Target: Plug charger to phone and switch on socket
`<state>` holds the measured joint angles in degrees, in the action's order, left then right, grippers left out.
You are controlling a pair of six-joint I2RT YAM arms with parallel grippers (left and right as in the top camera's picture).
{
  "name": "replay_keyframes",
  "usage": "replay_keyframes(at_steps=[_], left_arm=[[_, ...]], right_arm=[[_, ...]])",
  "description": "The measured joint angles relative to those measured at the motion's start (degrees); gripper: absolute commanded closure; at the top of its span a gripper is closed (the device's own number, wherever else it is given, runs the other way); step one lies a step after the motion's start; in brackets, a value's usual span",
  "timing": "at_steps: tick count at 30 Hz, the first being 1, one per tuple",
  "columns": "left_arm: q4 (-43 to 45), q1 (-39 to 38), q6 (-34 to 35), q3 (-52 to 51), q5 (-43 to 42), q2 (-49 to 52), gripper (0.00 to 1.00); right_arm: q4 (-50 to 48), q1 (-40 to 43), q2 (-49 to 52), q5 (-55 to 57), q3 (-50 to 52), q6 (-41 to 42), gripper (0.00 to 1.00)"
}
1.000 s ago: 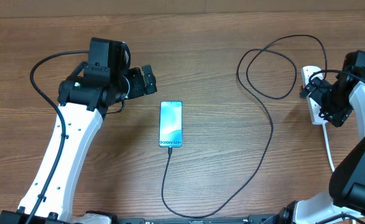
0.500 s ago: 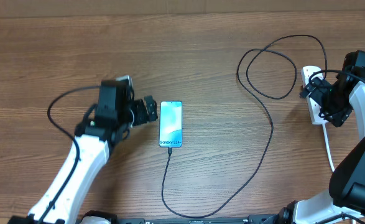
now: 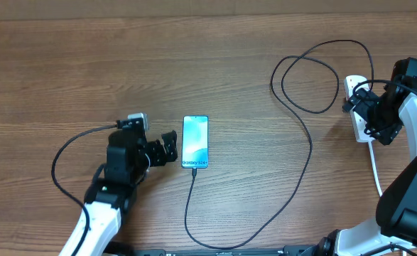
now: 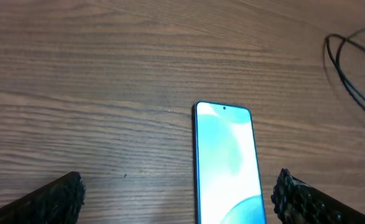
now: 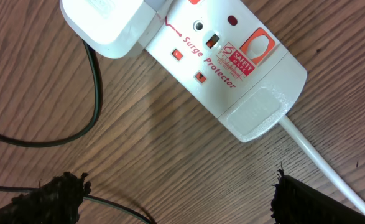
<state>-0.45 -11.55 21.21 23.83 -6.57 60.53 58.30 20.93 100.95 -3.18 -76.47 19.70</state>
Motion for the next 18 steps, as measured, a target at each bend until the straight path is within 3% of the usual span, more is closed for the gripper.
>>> replay_keyframes(at_steps=[12,18], left_arm=[[7.5,0.0,-5.2,-9.6,5.1,-11.3,0.00],[16.7,0.0,-5.3,-17.9,7.1,-15.9,0.00]], right_arm=[[0.0,0.0,0.0,0.0,0.0,0.0,0.00],[0.0,0.0,0.0,0.0,0.0,0.0,0.00]])
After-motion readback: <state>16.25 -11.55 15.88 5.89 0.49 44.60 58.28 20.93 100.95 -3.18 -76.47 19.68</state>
